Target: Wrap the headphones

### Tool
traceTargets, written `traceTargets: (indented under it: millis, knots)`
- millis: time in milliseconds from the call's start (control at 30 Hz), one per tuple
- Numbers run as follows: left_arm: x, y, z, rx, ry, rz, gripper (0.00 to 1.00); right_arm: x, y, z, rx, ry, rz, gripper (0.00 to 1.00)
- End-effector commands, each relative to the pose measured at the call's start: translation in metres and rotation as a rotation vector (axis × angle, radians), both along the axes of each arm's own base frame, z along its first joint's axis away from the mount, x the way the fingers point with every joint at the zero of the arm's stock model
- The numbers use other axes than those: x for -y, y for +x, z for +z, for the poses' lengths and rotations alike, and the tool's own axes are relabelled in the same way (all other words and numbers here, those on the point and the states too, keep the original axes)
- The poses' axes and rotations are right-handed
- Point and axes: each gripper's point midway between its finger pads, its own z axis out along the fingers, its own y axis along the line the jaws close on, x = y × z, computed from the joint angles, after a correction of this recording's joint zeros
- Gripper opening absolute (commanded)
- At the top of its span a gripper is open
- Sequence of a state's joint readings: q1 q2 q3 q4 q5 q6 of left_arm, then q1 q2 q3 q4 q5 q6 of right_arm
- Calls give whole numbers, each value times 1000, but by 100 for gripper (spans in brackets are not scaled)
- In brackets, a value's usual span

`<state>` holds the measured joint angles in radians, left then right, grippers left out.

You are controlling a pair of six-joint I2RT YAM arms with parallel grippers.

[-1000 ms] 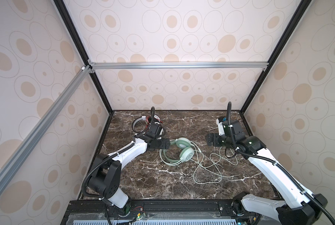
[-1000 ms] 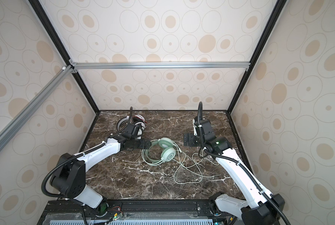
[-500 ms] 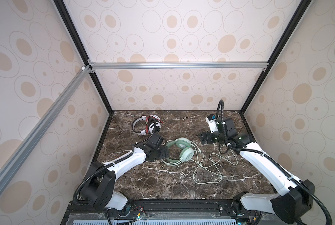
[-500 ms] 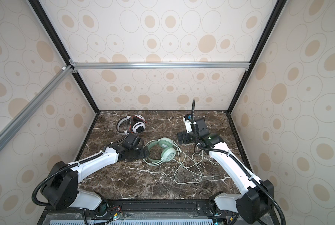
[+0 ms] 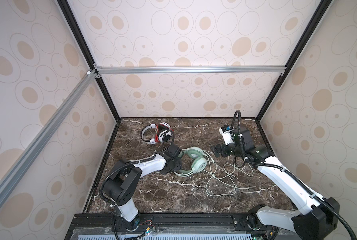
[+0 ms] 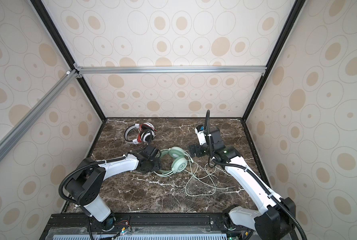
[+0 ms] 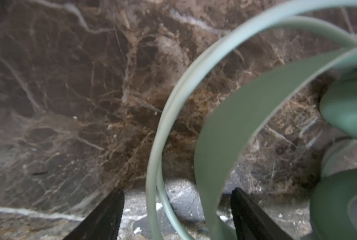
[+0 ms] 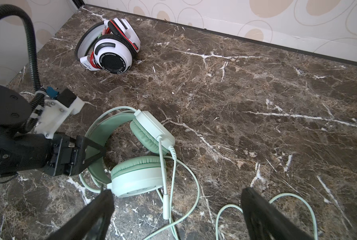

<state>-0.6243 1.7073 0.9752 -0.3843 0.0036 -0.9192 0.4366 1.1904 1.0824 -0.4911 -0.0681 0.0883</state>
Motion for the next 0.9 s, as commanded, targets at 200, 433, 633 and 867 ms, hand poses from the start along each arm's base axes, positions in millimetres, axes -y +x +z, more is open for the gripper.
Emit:
traceTargets:
  millis: [200,433,633,867]
  knots:
    - [-1,5,-13,-10,101,2,54,17,-18,4,20,-20,-29,98]
    - [-2,18,2,43,129,-7,22,23,-27,-3,5,-22,-41,98]
    - [-2,35,36,116,160,-34,0,26,-36,-13,-21,-11,-49,98]
    - [-12,57,131,298,180,-57,0,38,-40,4,54,17,-102,97]
